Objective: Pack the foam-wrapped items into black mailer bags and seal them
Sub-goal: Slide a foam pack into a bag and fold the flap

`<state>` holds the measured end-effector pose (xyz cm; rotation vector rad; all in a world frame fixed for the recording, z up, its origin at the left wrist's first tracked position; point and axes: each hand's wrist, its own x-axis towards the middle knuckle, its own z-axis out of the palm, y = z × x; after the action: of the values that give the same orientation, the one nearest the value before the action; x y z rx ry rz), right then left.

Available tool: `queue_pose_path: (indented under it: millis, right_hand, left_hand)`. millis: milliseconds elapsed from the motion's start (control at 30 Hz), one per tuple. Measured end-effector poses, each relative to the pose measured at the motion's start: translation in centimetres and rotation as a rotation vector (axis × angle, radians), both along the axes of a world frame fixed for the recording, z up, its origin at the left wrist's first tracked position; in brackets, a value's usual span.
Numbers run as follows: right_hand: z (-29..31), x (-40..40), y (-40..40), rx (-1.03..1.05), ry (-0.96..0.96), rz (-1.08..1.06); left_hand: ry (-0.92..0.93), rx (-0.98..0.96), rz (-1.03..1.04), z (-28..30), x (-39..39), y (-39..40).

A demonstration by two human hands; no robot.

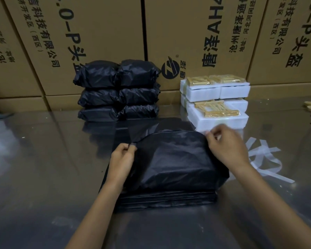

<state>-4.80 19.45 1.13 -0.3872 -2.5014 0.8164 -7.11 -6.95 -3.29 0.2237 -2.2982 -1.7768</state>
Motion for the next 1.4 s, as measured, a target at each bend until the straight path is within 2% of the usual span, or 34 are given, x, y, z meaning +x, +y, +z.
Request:
queue_pose_path:
  millis: [33,67,133,167,233,333,400,633,800,1000,1167,1400]
  right_hand:
    - [0.9,0.2,-0.9,0.044,0.155,-0.012]
    - [1.9,0.3,-2.0,0.072,0.306,0.03]
    - [3.8,-0.1,-5.0,0.048,0.449,0.247]
    - [4.4,-0.4,-6.7,-0.004,0.43,0.376]
    - [5.0,-1.2,-9.9,-0.098,0.274,0.574]
    - [4.0,-2.5,-12.6,-0.073,-0.009,0.765]
    - [3.0,-3.1,-12.9,-0.117,-0.108,0.858]
    - [1.7,-3.7,-12.3,-0.252,-0.056,0.97]
    - [2.3,-3.9,-12.4,-0.398,-0.037,0.97]
    - [3.3,-4.7,-13.2,-0.514,-0.146,0.843]
    - [3.6,-5.6,-14.0,-0.605,-0.172,0.736]
    - [4.1,-7.4,-13.1,-0.703,-0.02,0.476]
  left_hand:
    - [-0.009,0.127,-0.003,0.2,0.0,-0.3]
    - [0.009,0.175,-0.004,0.4,0.1,-0.4]
    - [0.117,0.153,-0.012,0.5,0.4,-0.2]
    - [0.176,0.136,-0.019,0.6,0.5,-0.1]
    - [0.278,0.088,-0.03,0.9,0.7,-0.1]
    - [0.419,0.039,-0.053,1.5,0.9,-0.3]
    - [0.472,0.022,-0.055,1.7,0.9,-0.5]
    - [0.501,0.046,-0.023,1.8,0.7,-0.7]
    - [0.517,0.017,-0.034,1.7,0.6,-0.8]
    - [0.504,-0.005,-0.068,1.5,0.4,-0.8]
    - [0.456,0.137,-0.076,1.7,-0.1,-1.0]
    - [0.281,0.385,-0.049,1.5,-0.7,-1.8]
